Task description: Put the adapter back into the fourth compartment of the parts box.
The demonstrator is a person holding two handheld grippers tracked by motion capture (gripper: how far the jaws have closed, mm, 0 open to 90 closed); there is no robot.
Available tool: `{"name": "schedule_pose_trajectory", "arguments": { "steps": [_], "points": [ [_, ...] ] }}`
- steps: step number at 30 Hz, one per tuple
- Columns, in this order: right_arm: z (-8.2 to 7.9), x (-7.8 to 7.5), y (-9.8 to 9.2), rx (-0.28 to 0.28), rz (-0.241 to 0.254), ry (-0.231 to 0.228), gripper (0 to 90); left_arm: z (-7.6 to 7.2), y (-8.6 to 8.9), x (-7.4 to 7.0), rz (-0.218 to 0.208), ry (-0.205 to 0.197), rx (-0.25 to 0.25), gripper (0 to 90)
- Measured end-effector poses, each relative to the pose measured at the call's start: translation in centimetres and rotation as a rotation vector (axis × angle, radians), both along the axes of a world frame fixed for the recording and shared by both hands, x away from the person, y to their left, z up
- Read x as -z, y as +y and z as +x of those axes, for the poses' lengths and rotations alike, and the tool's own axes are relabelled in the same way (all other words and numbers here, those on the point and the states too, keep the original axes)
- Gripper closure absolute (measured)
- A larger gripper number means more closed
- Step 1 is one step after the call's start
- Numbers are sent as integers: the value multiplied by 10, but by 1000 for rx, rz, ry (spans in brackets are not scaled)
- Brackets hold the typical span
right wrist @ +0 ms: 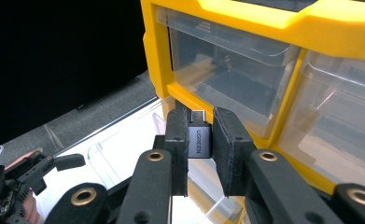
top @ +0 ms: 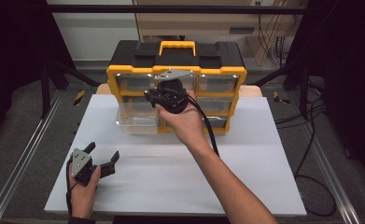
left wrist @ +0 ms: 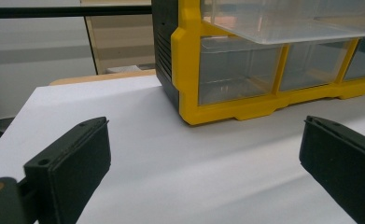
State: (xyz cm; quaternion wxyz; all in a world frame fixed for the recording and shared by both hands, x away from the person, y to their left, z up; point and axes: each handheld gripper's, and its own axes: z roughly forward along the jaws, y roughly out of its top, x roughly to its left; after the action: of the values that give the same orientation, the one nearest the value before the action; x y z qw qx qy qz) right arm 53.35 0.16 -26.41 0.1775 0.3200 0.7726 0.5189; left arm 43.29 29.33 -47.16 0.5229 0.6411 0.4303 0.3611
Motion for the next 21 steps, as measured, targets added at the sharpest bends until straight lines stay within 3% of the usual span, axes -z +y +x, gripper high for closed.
{"name": "schedule_pose_trajectory", "arguments": {
  "steps": [21],
  "points": [
    [-1,3,6,-12,-31,1,761,0,0,0,-2,2,4,17]
  ]
}}
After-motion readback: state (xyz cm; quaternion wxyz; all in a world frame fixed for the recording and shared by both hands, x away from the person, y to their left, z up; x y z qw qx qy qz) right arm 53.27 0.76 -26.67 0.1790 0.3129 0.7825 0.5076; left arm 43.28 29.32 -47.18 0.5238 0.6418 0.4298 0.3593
